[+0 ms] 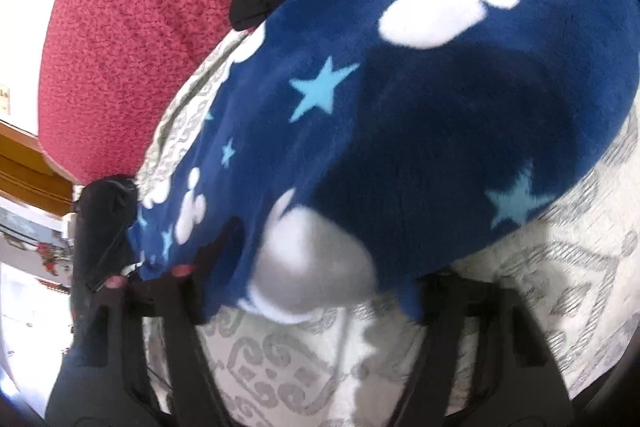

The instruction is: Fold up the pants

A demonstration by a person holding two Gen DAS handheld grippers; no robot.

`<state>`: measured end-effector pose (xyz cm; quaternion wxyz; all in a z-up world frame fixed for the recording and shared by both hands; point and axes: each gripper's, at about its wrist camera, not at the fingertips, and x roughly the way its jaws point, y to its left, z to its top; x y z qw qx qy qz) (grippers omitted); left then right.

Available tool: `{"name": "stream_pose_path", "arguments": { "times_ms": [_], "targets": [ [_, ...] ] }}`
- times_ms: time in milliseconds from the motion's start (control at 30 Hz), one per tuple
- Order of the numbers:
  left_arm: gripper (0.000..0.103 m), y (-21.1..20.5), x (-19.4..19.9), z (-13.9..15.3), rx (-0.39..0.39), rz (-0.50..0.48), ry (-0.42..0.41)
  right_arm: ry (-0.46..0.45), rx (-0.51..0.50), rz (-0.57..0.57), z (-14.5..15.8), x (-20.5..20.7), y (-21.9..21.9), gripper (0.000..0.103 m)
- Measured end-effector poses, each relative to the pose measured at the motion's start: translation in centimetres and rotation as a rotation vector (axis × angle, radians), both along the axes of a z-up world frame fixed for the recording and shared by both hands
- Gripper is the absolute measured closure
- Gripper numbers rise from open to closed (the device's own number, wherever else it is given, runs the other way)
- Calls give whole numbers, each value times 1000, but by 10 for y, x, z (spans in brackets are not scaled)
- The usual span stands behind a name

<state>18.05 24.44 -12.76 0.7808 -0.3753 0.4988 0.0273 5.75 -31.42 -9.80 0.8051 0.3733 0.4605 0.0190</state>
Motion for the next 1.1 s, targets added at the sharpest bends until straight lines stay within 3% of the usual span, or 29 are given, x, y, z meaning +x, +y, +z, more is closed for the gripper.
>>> {"name": "stream_pose_path", "arguments": {
  "times_ms": [67,133,267,400,567,667,833,900,1033,1100],
  "targets": [
    [87,2,-1,6,-11,-2,-28,17,27,17,-2,3,0,83],
    [88,-2,-3,17,38,-26,-66,-3,20,20,3,2,0,85],
    [90,-5,-5,43,80,-36,-135,-63,-43,50,25,-2,7,86],
    [91,-4,-7,80,114,-49,-202,-104,-39,60,47,-8,9,86],
    [91,9,-35,121,229,-84,-274,-121,-28,138,69,-22,24,86],
    [90,24,-55,112,242,-98,-249,-67,-55,211,60,-31,42,84],
    [83,30,-67,59,256,-121,-132,76,-133,285,22,-34,60,73],
    [80,29,-71,48,265,-114,-112,86,-137,293,22,-35,59,68],
    [59,37,-81,44,260,-64,-118,78,-185,320,37,-45,53,61],
    [55,44,-84,45,242,-42,-124,77,-206,316,41,-53,45,61]
  ]
}}
